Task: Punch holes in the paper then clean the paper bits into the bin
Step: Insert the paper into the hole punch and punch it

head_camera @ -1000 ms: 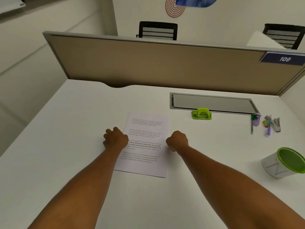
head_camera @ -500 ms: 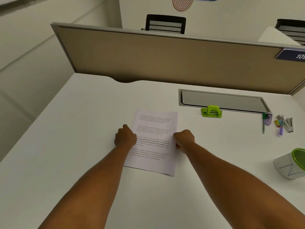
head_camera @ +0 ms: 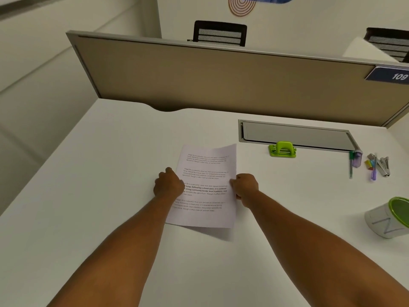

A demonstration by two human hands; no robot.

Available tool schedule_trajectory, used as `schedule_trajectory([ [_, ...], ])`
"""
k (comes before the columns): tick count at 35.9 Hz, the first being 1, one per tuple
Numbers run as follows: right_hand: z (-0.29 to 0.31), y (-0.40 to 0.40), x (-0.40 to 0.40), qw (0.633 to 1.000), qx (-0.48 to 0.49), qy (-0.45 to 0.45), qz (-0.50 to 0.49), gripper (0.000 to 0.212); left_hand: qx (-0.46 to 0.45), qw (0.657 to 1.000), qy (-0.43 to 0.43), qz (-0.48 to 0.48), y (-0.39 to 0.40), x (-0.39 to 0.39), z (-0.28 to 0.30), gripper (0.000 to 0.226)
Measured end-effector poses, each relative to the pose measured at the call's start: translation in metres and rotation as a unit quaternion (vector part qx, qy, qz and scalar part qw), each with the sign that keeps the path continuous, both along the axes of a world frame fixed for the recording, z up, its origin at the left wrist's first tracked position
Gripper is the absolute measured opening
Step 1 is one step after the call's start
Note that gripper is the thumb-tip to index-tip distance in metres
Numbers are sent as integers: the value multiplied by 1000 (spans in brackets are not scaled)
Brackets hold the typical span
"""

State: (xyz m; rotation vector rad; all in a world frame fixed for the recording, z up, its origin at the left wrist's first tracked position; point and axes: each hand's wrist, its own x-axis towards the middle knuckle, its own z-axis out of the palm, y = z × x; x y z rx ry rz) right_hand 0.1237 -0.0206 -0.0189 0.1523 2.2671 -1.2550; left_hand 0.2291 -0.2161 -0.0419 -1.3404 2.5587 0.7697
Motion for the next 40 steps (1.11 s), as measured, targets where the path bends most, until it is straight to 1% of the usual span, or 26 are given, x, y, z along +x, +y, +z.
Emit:
schedule_trajectory([
  [2,1,2,-1,1000,-13,-4,-13,21,25,1000,4,12,-4,-1,2,51],
  [6,1,8,-7,999,-37,-9,-31,20,51,998,29,23,-8,-7,9,42],
  [10,2,19,-14,997,-59,-6,-54,19,78,995,58,33,-5,-20,16,42],
  [13,3,31,-20,995,-72,-4,-73,20,134,987,84,34,2,-33,20,43],
  [15,6,41,-24,993,-84,-9,-86,17,191,976,100,32,9,-41,23,41],
  [17,9,52,-28,991,-94,-12,-98,15,231,966,111,21,16,-50,24,36],
  [19,11,62,-32,989,-98,-9,-108,15,248,961,119,7,24,-58,24,28],
  [24,14,94,-41,986,-93,-8,-138,14,259,957,131,-21,47,-78,24,18],
  [28,17,120,-43,980,-116,-40,-158,12,255,956,140,-36,70,-97,29,21],
  [30,20,132,-42,975,-140,-68,-159,8,246,957,144,-48,80,-107,30,21],
  [35,24,166,-36,960,-194,-138,-149,15,221,961,132,-98,106,-132,31,17],
  [40,19,194,-33,928,-267,-172,-195,21,210,959,106,-156,126,-156,28,25],
])
